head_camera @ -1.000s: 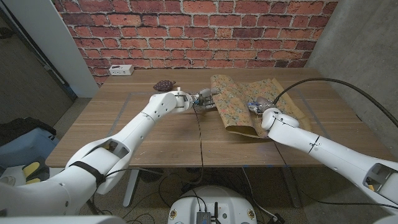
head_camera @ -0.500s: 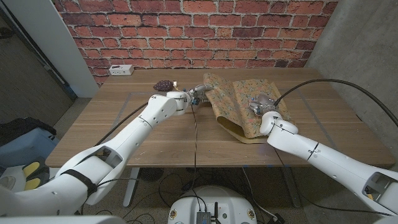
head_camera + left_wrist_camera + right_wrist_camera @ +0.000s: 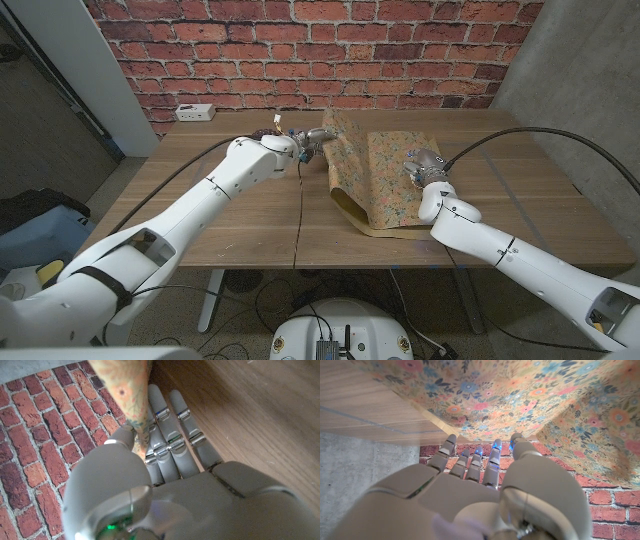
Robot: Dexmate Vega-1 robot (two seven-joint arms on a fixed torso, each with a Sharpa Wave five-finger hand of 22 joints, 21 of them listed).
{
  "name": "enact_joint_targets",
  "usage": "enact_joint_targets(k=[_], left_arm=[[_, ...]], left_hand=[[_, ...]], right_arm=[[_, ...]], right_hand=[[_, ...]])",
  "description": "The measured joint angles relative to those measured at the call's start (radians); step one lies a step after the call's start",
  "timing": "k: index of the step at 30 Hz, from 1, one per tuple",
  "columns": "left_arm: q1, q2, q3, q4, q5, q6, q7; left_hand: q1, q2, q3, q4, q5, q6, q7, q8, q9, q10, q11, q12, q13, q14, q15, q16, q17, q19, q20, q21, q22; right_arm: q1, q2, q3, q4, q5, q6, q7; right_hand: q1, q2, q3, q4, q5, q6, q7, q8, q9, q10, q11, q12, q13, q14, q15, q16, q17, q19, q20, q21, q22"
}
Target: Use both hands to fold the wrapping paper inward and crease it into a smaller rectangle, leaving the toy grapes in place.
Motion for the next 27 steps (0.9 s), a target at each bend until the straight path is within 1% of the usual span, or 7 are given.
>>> enact_joint_targets(k=[9, 18, 19, 21, 23, 24, 27], left_arm=[[-0.115, 0.079, 0.086, -0.090, 0.102, 0.171, -0.055], [-0.194, 0.113, 0.166, -0.145, 0.253, 0.325, -0.062], [-0.232, 0.125, 0.223, -0.182, 0.283, 0.348, -0.053], [-0.232, 0.125, 0.223, -0.182, 0.325, 0.377, -0.037], [-0.249, 0.128, 0.257, -0.199, 0.378, 0.411, -0.016], [-0.273, 0.129, 0.315, -0.219, 0.412, 0.430, -0.004], [-0.286, 0.130, 0.347, -0.229, 0.488, 0.471, 0.018]], left_hand=[[0.014, -0.012, -0.001, 0.001, 0.015, -0.001, 0.001, 0.011, 0.000, -0.004, -0.001, 0.037, 0.038, 0.017, -0.001, 0.008, 0.024, -0.003, -0.002, 0.029, 0.011], [0.018, -0.016, -0.002, 0.001, 0.032, -0.006, 0.006, 0.027, 0.000, -0.008, 0.000, 0.066, 0.070, 0.018, -0.001, 0.008, 0.043, -0.028, 0.000, 0.045, 0.018], [0.018, -0.016, -0.002, 0.001, 0.035, -0.006, 0.006, 0.029, 0.000, -0.008, 0.000, 0.066, 0.070, 0.019, 0.000, 0.008, 0.044, -0.032, -0.004, 0.051, 0.018], [0.018, -0.016, -0.002, 0.002, 0.036, -0.006, 0.006, 0.031, 0.000, -0.008, 0.000, 0.066, 0.071, 0.019, 0.001, 0.008, 0.048, -0.034, -0.005, 0.054, 0.018], [0.018, -0.016, -0.005, 0.005, 0.037, -0.006, 0.006, 0.031, 0.000, -0.008, 0.000, 0.072, 0.071, 0.019, 0.001, 0.008, 0.051, -0.044, -0.003, 0.058, 0.021], [0.018, -0.016, -0.005, 0.005, 0.037, -0.006, 0.006, 0.031, 0.000, -0.008, 0.000, 0.072, 0.071, 0.019, 0.001, 0.008, 0.052, -0.046, -0.003, 0.058, 0.023], [0.018, -0.016, -0.006, 0.005, 0.044, -0.006, 0.006, 0.031, 0.000, -0.009, 0.001, 0.075, 0.071, 0.018, 0.000, 0.008, 0.057, -0.050, 0.000, 0.066, 0.023]], right_arm=[[-0.045, -0.005, 0.033, -0.021, -0.013, 0.037, -0.035], [-0.099, -0.007, 0.073, -0.052, -0.023, 0.060, -0.074], [-0.107, -0.007, 0.078, -0.056, -0.032, 0.068, -0.096], [-0.118, -0.007, 0.086, -0.061, -0.032, 0.068, -0.096], [-0.129, -0.006, 0.093, -0.068, -0.037, 0.071, -0.108], [-0.134, -0.006, 0.096, -0.071, -0.044, 0.074, -0.122], [-0.146, -0.005, 0.104, -0.079, -0.047, 0.075, -0.128]], right_hand=[[0.010, 0.000, 0.002, -0.002, 0.000, 0.000, 0.000, 0.000, 0.000, 0.000, 0.000, 0.000, 0.000, 0.011, 0.000, 0.000, 0.000, 0.011, 0.000, 0.000, 0.000], [0.010, 0.000, 0.005, -0.005, 0.000, 0.000, 0.000, 0.000, 0.000, 0.000, 0.000, 0.000, 0.000, 0.011, 0.000, 0.000, 0.000, 0.016, -0.005, 0.000, 0.000], [0.015, 0.004, 0.005, -0.005, 0.000, 0.000, 0.000, 0.000, 0.000, 0.000, 0.000, 0.000, 0.000, 0.011, 0.000, 0.000, 0.000, 0.016, -0.005, 0.000, 0.000], [0.016, 0.005, 0.005, -0.005, 0.000, 0.000, 0.000, 0.000, 0.000, 0.000, 0.000, 0.000, 0.000, 0.011, 0.000, 0.000, 0.000, 0.016, -0.005, 0.000, 0.000], [0.016, 0.005, 0.005, -0.005, 0.000, 0.000, 0.000, 0.000, 0.000, 0.000, 0.000, 0.000, 0.000, 0.011, 0.000, 0.000, 0.000, 0.016, -0.005, 0.000, 0.000], [0.016, 0.005, 0.005, -0.005, 0.000, 0.000, 0.000, 0.000, 0.000, 0.000, 0.000, 0.000, 0.000, 0.014, -0.004, 0.000, 0.000, 0.016, -0.005, 0.000, 0.000], [0.016, 0.005, 0.007, -0.007, 0.000, 0.000, 0.000, 0.000, 0.000, 0.000, 0.000, 0.000, 0.000, 0.016, -0.005, 0.000, 0.000, 0.016, -0.005, 0.000, 0.000]])
